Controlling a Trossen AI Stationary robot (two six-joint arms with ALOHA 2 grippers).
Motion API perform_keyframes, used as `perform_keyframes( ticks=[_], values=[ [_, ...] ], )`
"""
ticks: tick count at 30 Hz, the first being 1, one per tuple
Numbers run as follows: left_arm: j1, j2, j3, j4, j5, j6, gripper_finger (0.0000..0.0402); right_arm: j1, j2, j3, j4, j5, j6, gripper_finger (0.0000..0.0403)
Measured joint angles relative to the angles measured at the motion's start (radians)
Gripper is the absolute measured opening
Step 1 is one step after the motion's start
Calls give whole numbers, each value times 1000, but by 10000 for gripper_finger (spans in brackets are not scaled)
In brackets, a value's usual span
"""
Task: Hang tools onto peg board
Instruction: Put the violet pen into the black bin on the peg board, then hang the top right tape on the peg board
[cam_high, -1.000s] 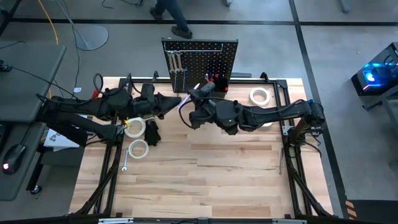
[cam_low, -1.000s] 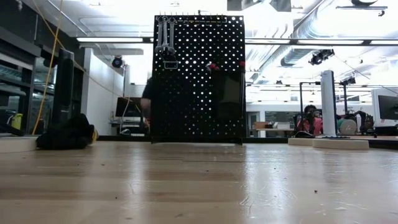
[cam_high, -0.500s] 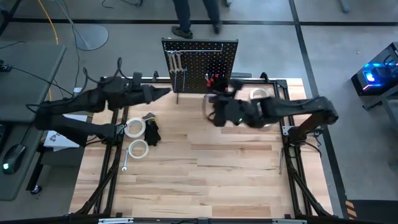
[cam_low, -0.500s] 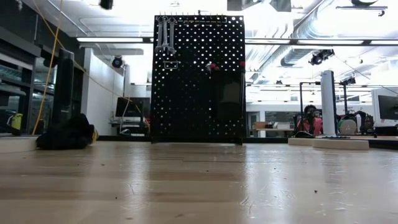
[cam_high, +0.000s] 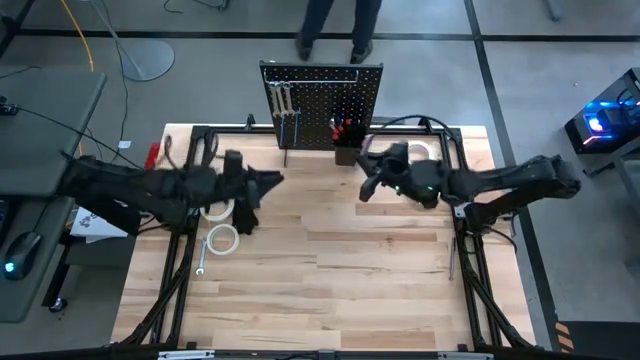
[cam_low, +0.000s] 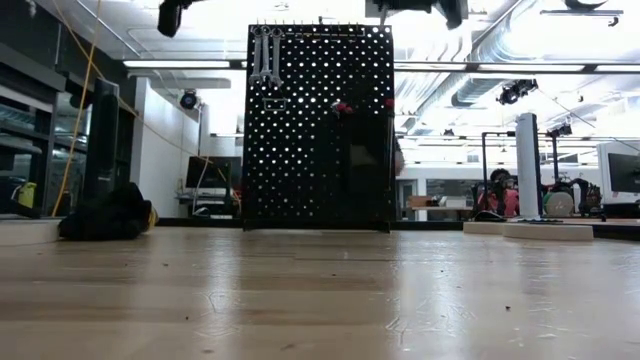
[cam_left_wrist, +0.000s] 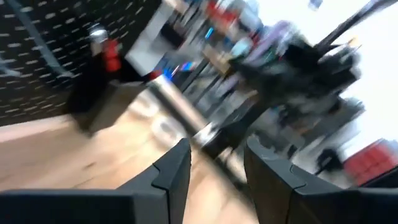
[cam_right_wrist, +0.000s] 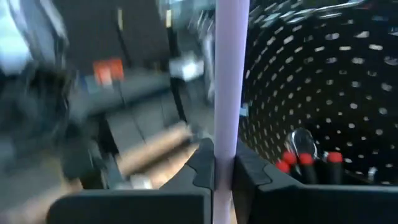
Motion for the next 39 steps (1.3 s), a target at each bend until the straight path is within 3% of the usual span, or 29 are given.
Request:
perform_keyframes(
  ticks=[4, 7, 12, 20, 28, 32, 39],
  values=[
    [-110, 12, -114, 268, -153, 59, 133, -41, -1, -223, 478, 68, -14, 11],
    [-166, 15, -147, 263, -217, 60, 133, -97, 28, -258, 556, 151, -24, 11],
    [-216, 13, -148, 218, -288, 75, 133, -214, 110, -154, 499, 58, -97, 11],
    [-244, 12, -148, 211, -296, 92, 133, -319, 227, 12, 148, 44, -82, 14],
    [-239, 13, -148, 184, -298, 93, 133, -341, 239, 27, 121, 2, 5, 122],
    [-233, 12, -148, 170, -299, 92, 133, -339, 233, 27, 122, 4, -37, 174],
    [-233, -40, -148, 45, -313, 92, 133, -297, 161, 27, 109, 7, -79, 207]
  ],
)
